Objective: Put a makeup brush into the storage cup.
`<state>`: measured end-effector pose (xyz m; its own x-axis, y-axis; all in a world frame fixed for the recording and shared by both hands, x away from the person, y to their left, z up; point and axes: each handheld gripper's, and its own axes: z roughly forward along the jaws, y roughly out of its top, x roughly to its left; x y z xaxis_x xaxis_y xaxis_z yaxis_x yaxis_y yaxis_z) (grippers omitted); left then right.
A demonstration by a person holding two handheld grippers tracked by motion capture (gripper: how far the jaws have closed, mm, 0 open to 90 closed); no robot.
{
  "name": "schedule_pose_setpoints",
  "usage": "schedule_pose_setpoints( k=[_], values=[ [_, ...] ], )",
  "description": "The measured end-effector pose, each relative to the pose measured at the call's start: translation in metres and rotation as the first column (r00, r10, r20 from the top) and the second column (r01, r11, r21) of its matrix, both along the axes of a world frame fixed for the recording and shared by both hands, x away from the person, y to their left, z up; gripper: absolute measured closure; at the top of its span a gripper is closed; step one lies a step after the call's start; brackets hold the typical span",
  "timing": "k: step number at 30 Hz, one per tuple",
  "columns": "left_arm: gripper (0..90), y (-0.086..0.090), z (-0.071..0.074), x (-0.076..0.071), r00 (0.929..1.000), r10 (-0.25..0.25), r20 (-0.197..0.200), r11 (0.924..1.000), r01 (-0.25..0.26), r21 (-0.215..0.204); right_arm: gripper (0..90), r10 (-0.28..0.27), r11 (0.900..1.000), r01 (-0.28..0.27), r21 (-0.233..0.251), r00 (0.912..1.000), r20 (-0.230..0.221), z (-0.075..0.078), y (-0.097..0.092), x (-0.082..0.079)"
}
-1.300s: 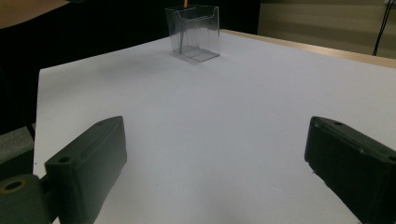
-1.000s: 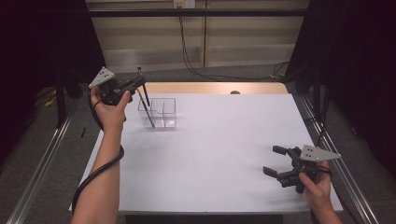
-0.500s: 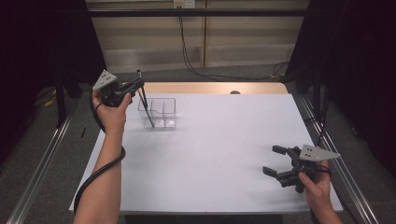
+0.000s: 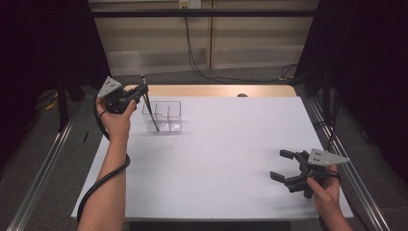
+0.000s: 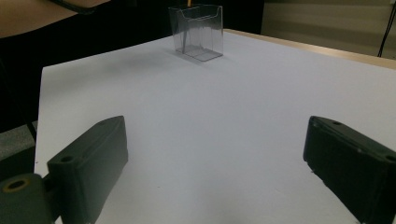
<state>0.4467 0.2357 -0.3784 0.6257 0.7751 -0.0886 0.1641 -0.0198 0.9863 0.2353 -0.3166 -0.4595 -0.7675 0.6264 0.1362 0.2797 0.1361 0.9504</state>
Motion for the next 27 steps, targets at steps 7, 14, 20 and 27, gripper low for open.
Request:
schedule_pose_setpoints(
  k=[7, 14, 20, 27],
  values=[
    [84.0, -0.001, -0.005, 0.000, 1.0000, -0.006, -0.008, 1.0000, 0.006, -0.005, 6.1, 0.005, 1.0000, -0.005, -0.002, 1.0000, 0.001, 0.000, 0.001, 0.000],
    [84.0, -0.001, -0.011, -0.001, 0.9998, -0.008, -0.016, 0.9999, 0.008, -0.007, 6.1, 0.004, 1.0000, -0.004, -0.003, 1.0000, 0.002, 0.000, 0.001, 0.000],
    [84.0, -0.001, -0.016, -0.002, 0.9995, -0.012, -0.029, 0.9998, 0.012, -0.014, 6.1, 0.005, 1.0000, -0.005, -0.002, 1.0000, 0.002, 0.000, 0.001, 0.000],
    [83.8, -0.003, -0.016, -0.003, 0.9990, -0.027, -0.037, 0.9994, 0.026, -0.024, 6.1, 0.000, 1.0000, 0.000, 0.001, 1.0000, 0.002, 0.000, -0.001, -0.001]
  ],
)
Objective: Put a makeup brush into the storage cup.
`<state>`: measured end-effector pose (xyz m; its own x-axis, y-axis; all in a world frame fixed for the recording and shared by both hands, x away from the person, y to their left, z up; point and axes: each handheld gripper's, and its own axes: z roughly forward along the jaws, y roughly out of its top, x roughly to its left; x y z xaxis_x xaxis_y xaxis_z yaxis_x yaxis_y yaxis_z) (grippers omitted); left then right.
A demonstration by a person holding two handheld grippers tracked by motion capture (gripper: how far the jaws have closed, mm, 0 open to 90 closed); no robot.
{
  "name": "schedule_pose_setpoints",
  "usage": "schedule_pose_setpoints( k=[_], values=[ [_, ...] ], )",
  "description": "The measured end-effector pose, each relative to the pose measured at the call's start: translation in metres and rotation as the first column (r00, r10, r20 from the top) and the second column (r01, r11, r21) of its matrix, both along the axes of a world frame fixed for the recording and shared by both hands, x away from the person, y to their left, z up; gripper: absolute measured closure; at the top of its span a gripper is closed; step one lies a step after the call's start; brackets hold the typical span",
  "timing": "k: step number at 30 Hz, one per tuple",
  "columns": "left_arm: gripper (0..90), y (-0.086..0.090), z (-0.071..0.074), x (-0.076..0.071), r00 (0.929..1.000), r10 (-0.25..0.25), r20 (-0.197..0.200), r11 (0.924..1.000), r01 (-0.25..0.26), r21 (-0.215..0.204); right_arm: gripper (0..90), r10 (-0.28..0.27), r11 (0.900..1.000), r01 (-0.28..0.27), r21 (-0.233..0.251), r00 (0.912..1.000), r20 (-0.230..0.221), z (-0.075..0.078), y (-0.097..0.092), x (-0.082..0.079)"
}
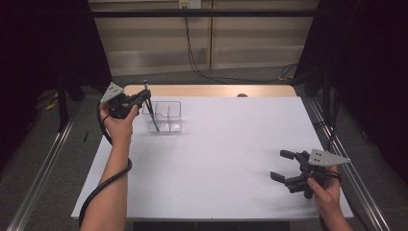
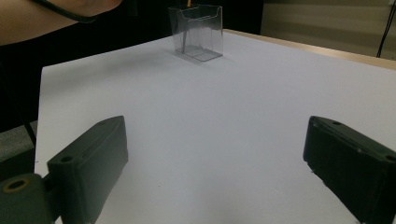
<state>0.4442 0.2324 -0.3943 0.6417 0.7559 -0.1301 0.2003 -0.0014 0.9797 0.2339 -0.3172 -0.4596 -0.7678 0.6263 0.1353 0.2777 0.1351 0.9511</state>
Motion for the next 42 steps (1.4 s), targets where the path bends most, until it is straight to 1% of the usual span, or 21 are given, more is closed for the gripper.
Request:
schedule_pose_setpoints(
  k=[2, 4, 5, 6, 8, 10, 11, 14, 15, 17, 19, 20, 23, 25, 26, 28, 30, 31, 35, 36, 42],
  values=[
    [83.7, 0.000, 0.000, 0.000, 1.0000, -0.004, -0.004, 1.0000, 0.004, -0.004, 6.1, -0.003, 1.0000, 0.003, 0.000, 1.0000, -0.001, 0.000, 0.000, -0.001],
    [81.9, 0.000, -0.001, 0.000, 0.9996, -0.019, -0.023, 0.9996, 0.018, -0.023, 6.1, -0.001, 1.0000, 0.001, 0.001, 1.0000, -0.001, 0.000, 0.000, -0.001],
    [78.1, 0.000, -0.001, -0.001, 0.9992, -0.023, -0.033, 0.9994, 0.022, -0.026, 6.1, -0.002, 1.0000, 0.002, 0.000, 1.0000, -0.001, 0.000, -0.001, -0.001],
    [71.9, 0.000, -0.001, -0.001, 0.9992, -0.022, -0.035, 0.9994, 0.021, -0.029, 6.1, -0.004, 1.0000, 0.004, 0.001, 1.0000, 0.000, 0.000, -0.001, -0.001],
    [60.1, 0.000, -0.003, -0.002, 0.9992, -0.027, -0.029, 0.9982, 0.025, -0.054, 6.1, -0.005, 1.0000, 0.005, 0.002, 1.0000, 0.001, 0.000, -0.001, -0.002],
    [45.8, 0.000, -0.004, -0.003, 0.9993, -0.025, -0.026, 0.9966, 0.023, -0.078, 6.1, -0.006, 1.0000, 0.006, 0.003, 1.0000, 0.000, 0.000, -0.002, -0.002],
    [41.8, 0.001, -0.005, -0.004, 0.9991, -0.032, -0.026, 0.9954, 0.029, -0.091, 6.1, -0.006, 1.0000, 0.006, 0.003, 1.0000, -0.001, 0.000, -0.001, -0.002],
    [33.0, 0.001, -0.009, -0.007, 0.9994, -0.032, -0.016, 0.9972, 0.031, -0.068, 6.1, -0.006, 1.0000, 0.006, 0.002, 1.0000, 0.001, 0.000, -0.001, -0.002],
    [30.8, 0.002, -0.010, -0.009, 0.9993, -0.031, -0.021, 0.9976, 0.029, -0.063, 6.1, -0.006, 1.0000, 0.006, 0.003, 1.0000, -0.001, 0.000, -0.001, -0.003],
    [28.5, 0.002, -0.011, -0.011, 0.9989, -0.042, -0.022, 0.9974, 0.040, -0.059, 6.1, -0.007, 1.0000, 0.007, 0.003, 1.0000, -0.001, 0.000, -0.001, -0.003],
    [26.0, 0.001, -0.013, -0.014, 0.9986, -0.047, -0.023, 0.9979, 0.046, -0.045, 6.1, -0.008, 1.0000, 0.008, 0.002, 1.0000, 0.000, 0.000, 0.000, -0.004],
    [25.0, 0.001, -0.013, -0.015, 0.9981, -0.055, -0.027, 0.9973, 0.053, -0.050, 6.1, -0.006, 1.0000, 0.006, 0.001, 1.0000, -0.001, 0.000, 0.000, -0.004],
    [23.6, 0.000, -0.013, -0.018, 0.9977, -0.066, -0.017, 0.9966, 0.065, -0.051, 6.1, -0.008, 1.0000, 0.008, 0.004, 1.0000, -0.002, 0.000, 0.000, -0.005],
    [19.0, -0.001, -0.013, -0.021, 0.9972, -0.071, -0.024, 0.9960, 0.070, -0.056, 6.1, -0.010, 0.9999, 0.010, 0.004, 0.9999, -0.002, 0.000, 0.000, -0.005],
    [19.0, -0.001, -0.013, -0.022, 0.9973, -0.072, -0.017, 0.9961, 0.071, -0.053, 6.1, -0.010, 0.9999, 0.010, 0.005, 1.0000, -0.002, 0.000, 0.001, -0.005],
    [16.3, -0.002, -0.014, -0.025, 0.9967, -0.079, -0.019, 0.9950, 0.078, -0.063, 6.1, -0.010, 0.9999, 0.010, 0.006, 1.0000, 0.001, 0.001, 0.001, -0.005],
    [12.4, -0.003, -0.014, -0.026, 0.9963, -0.083, -0.020, 0.9946, 0.082, -0.063, 6.1, -0.008, 1.0000, 0.008, 0.005, 1.0000, 0.001, 0.001, 0.001, -0.005],
    [10.8, -0.003, -0.014, -0.027, 0.9960, -0.087, -0.020, 0.9947, 0.086, -0.056, 6.1, -0.009, 0.9999, 0.009, 0.005, 1.0000, 0.003, 0.001, 0.001, -0.005],
    [6.1, -0.003, -0.013, -0.031, 0.9956, -0.092, -0.018, 0.9942, 0.091, -0.057, 6.1, -0.010, 0.9999, 0.010, 0.005, 0.9999, 0.003, 0.001, 0.002, -0.005],
    [5.6, -0.003, -0.013, -0.032, 0.9956, -0.092, -0.018, 0.9946, 0.091, -0.051, 6.1, -0.009, 0.9999, 0.009, 0.005, 1.0000, 0.002, 0.001, 0.002, -0.005],
    [4.0, -0.002, -0.012, -0.037, 0.9942, -0.106, -0.018, 0.9930, 0.105, -0.054, 6.1, -0.010, 0.9999, 0.010, 0.001, 0.9999, 0.002, 0.001, 0.003, -0.006]
  ],
)
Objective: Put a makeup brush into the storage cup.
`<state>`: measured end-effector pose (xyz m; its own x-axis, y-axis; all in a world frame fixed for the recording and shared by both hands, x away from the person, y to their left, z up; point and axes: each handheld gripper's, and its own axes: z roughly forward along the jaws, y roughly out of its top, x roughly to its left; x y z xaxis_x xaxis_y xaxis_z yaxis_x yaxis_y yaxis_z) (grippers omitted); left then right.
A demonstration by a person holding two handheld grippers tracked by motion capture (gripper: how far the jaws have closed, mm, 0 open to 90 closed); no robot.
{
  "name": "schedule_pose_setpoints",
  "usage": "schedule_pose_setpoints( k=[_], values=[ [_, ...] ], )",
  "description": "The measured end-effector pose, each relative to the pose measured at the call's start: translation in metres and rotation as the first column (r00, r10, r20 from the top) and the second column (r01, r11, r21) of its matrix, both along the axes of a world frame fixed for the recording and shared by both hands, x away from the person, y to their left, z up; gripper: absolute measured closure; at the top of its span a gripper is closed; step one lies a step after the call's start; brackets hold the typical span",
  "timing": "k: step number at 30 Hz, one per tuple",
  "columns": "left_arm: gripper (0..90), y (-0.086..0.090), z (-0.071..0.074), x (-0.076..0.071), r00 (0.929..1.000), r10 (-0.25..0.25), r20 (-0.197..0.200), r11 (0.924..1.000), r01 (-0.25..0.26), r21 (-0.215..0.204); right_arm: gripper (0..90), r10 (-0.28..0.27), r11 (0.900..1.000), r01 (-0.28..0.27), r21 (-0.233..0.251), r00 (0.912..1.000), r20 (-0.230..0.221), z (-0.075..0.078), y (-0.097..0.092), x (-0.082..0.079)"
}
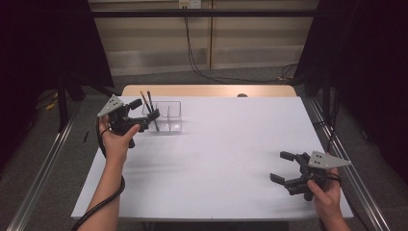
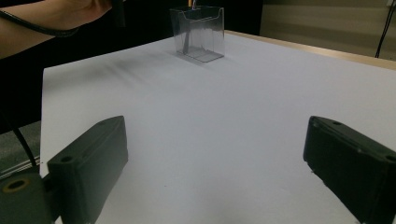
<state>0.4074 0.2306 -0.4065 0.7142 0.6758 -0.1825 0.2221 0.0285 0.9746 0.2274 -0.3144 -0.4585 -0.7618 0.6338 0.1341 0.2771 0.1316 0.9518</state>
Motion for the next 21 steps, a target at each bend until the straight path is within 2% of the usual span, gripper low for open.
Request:
schedule_pose_setpoints(
  k=[8, 21],
  values=[
    [3.3, 0.000, -0.006, -0.009, 0.9999, -0.007, -0.009, 1.0000, 0.007, -0.001, 6.1, -0.004, 1.0000, 0.004, -0.002, 1.0000, 0.004, 0.001, -0.001, -0.004],
    [1.2, -0.001, -0.015, -0.028, 0.9984, -0.056, -0.009, 0.9983, 0.056, -0.014, 5.9, -0.013, 0.9999, 0.013, -0.005, 0.9999, 0.005, 0.002, -0.002, -0.006]
  ],
)
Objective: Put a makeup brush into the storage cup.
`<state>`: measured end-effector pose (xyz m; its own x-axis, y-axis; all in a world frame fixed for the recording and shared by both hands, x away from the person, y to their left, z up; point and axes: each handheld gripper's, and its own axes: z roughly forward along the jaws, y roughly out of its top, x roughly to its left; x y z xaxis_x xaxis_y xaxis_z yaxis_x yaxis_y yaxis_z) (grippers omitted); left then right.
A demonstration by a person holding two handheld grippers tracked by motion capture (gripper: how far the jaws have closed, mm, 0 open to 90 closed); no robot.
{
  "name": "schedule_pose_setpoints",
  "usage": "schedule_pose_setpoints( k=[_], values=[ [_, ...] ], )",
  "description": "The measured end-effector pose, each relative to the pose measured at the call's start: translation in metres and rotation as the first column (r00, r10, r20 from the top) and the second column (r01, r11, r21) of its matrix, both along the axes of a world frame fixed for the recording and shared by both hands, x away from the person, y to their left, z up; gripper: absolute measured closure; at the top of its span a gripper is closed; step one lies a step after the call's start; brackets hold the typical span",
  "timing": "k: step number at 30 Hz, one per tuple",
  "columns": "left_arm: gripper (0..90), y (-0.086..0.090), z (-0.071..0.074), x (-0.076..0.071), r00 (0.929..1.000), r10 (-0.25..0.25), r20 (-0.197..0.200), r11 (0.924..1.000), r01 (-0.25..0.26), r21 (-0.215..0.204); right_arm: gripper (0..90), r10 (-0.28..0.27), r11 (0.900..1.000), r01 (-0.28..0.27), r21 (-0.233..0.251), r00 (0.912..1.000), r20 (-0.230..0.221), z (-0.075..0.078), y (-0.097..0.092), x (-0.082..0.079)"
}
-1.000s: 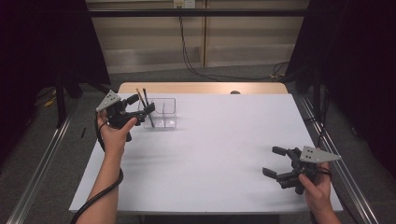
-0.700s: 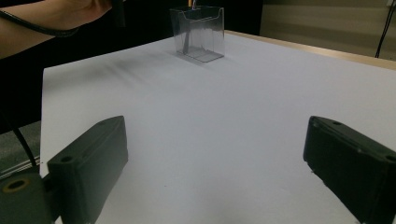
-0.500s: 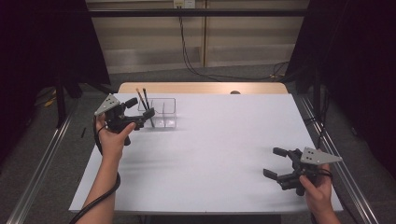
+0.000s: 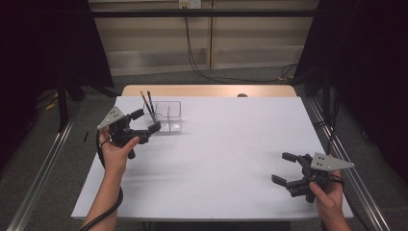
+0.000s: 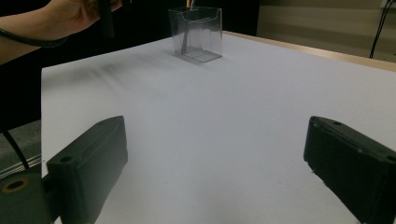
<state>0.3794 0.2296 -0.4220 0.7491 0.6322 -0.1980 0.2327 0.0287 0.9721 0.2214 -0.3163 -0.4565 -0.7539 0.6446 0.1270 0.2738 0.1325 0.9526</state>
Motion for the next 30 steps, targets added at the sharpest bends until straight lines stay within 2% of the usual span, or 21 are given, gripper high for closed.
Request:
schedule_pose_setpoints(
  k=[10, 14, 18, 21, 24, 30],
  values=[
    [0.0, -0.001, -0.006, -0.010, 0.9988, -0.049, 0.000, 0.9988, 0.049, 0.006, 5.9, 0.001, 1.0000, -0.001, -0.003, 1.0000, -0.005, -0.001, 0.001, 0.000],
    [0.0, -0.003, -0.010, -0.014, 0.9975, -0.071, 0.002, 0.9970, 0.071, 0.032, 5.8, 0.000, 1.0000, 0.000, -0.003, 1.0000, -0.004, -0.001, 0.001, 0.000],
    [0.0, -0.004, -0.012, -0.018, 0.9944, -0.105, 0.010, 0.9933, 0.105, 0.049, 5.8, 0.003, 1.0000, -0.003, -0.001, 1.0000, -0.004, -0.001, 0.001, 0.000],
    [0.0, -0.006, -0.012, -0.021, 0.9919, -0.126, 0.009, 0.9912, 0.126, 0.041, 5.8, 0.003, 1.0000, -0.003, -0.002, 1.0000, -0.003, -0.001, 0.002, 0.000],
    [0.0, -0.009, -0.011, -0.025, 0.9889, -0.148, 0.018, 0.9874, 0.146, 0.060, 5.9, 0.002, 1.0000, -0.002, -0.001, 1.0000, -0.003, -0.001, 0.001, 0.000],
    [0.0, -0.010, -0.011, -0.031, 0.9827, -0.185, 0.008, 0.9813, 0.184, 0.056, 5.8, -0.002, 1.0000, 0.002, -0.004, 1.0000, -0.004, -0.001, 0.000, 0.000]
  ],
)
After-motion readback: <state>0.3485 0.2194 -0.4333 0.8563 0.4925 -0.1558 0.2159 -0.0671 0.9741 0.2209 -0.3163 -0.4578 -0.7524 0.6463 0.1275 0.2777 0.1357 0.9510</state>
